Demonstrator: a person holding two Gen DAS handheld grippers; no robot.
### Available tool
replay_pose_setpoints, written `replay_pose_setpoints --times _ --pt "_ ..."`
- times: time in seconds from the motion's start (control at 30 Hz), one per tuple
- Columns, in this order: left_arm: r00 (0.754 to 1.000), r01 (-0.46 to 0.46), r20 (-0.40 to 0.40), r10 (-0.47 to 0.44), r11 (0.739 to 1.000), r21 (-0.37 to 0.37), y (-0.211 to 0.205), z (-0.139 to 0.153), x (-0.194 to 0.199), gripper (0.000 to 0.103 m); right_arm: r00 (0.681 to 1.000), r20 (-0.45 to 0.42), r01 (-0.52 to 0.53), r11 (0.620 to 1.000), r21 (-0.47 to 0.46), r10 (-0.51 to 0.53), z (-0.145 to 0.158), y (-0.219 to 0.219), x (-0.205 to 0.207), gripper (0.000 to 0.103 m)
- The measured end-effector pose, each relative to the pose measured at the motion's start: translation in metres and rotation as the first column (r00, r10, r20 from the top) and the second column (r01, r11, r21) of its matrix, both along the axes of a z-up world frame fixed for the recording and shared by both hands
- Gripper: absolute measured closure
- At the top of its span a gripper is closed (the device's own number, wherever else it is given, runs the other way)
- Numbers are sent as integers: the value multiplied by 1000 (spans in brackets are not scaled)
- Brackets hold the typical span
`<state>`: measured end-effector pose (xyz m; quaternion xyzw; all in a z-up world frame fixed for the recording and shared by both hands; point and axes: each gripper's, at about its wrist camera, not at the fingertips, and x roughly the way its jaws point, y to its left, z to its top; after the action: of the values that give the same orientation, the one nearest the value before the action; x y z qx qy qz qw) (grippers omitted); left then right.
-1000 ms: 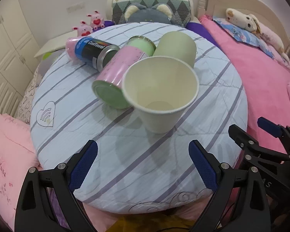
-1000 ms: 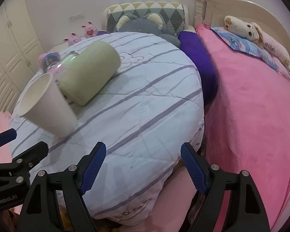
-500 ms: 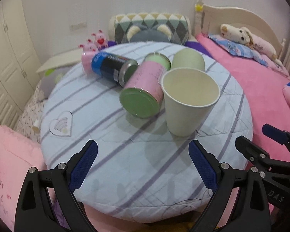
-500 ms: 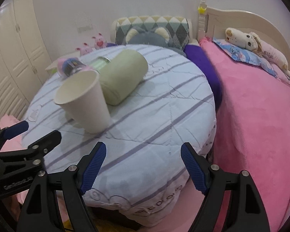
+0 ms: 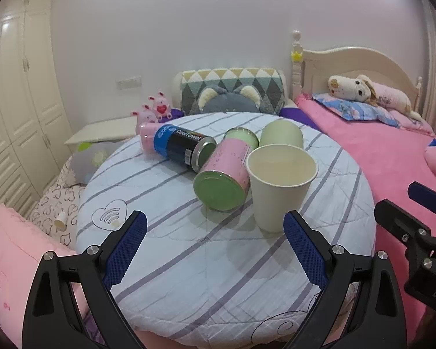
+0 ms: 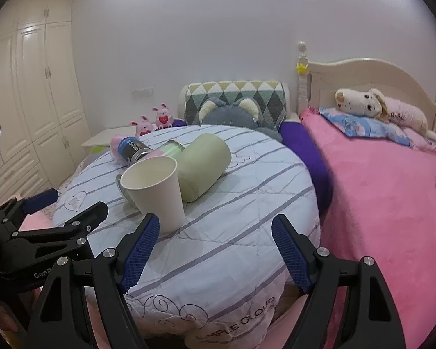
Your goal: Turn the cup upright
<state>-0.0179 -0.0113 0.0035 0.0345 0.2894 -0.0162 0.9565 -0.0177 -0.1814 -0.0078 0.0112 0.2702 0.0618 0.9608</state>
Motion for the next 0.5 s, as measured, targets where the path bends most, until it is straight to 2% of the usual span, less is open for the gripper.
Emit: replay_pose_setpoints --times 0.13,0.27,0.5 --pt "999 -3 51 4 1000 -17 0 1 -5 7 999 43 3 1000 7 -3 -2 4 -2 22" --pt "996 -18 91 18 1000 0 -3 -1 -7 7 997 61 46 999 25 -48 -9 -1 -3 22" --pt "994 -24 106 26 1000 -14 -2 -8 -7 7 995 72 65 994 84 -71 -17 -11 0 22"
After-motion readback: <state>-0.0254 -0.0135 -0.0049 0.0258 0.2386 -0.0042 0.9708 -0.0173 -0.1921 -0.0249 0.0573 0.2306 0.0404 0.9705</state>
